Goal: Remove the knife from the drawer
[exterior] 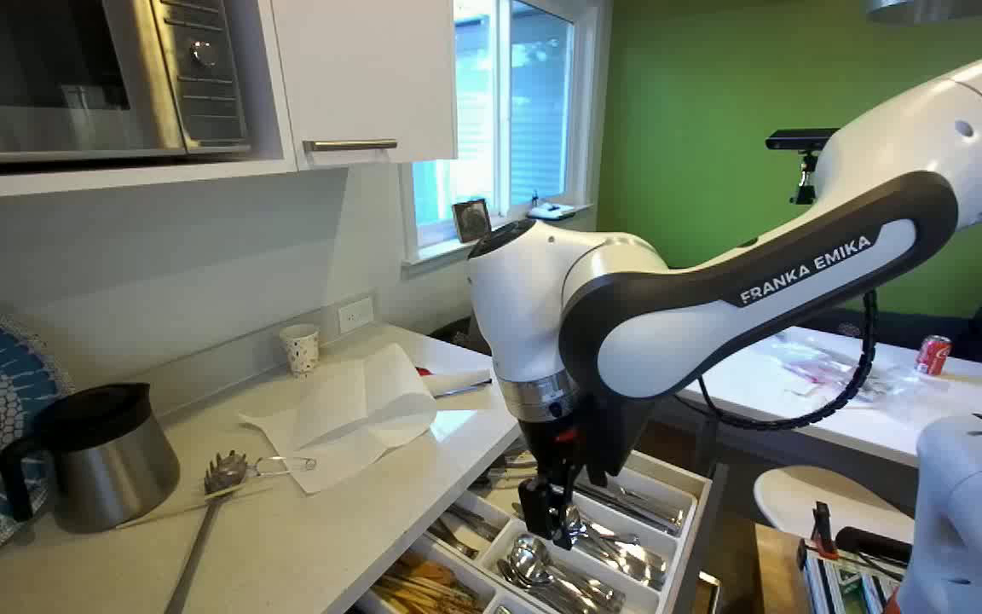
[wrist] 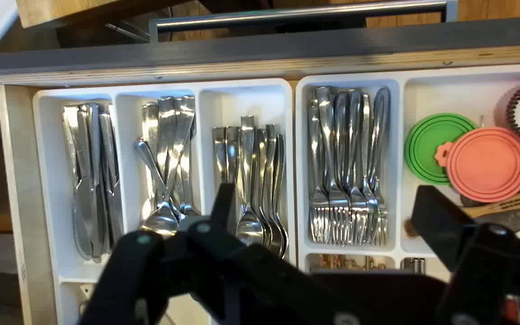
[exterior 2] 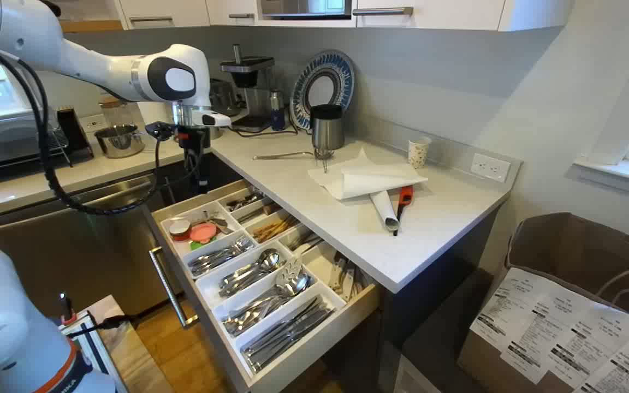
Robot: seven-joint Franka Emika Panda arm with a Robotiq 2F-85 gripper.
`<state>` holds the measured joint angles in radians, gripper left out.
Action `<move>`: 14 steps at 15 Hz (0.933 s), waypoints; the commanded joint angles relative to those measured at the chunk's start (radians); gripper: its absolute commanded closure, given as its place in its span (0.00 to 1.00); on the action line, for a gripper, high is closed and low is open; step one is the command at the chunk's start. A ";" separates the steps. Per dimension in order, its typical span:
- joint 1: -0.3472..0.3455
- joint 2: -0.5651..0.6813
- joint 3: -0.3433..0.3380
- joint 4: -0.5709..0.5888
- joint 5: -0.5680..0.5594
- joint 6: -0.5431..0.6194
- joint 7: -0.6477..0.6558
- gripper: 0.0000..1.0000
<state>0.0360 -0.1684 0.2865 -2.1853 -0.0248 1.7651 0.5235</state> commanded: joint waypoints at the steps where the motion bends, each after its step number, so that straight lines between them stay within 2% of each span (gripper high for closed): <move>1: 0.033 0.002 -0.032 0.001 -0.005 -0.002 0.004 0.00; 9: 0.030 -0.005 -0.039 -0.009 -0.006 0.023 0.007 0.00; 14: -0.016 -0.021 -0.149 -0.094 0.002 0.131 -0.084 0.00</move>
<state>0.0402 -0.1693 0.2047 -2.2100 -0.0279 1.8198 0.4938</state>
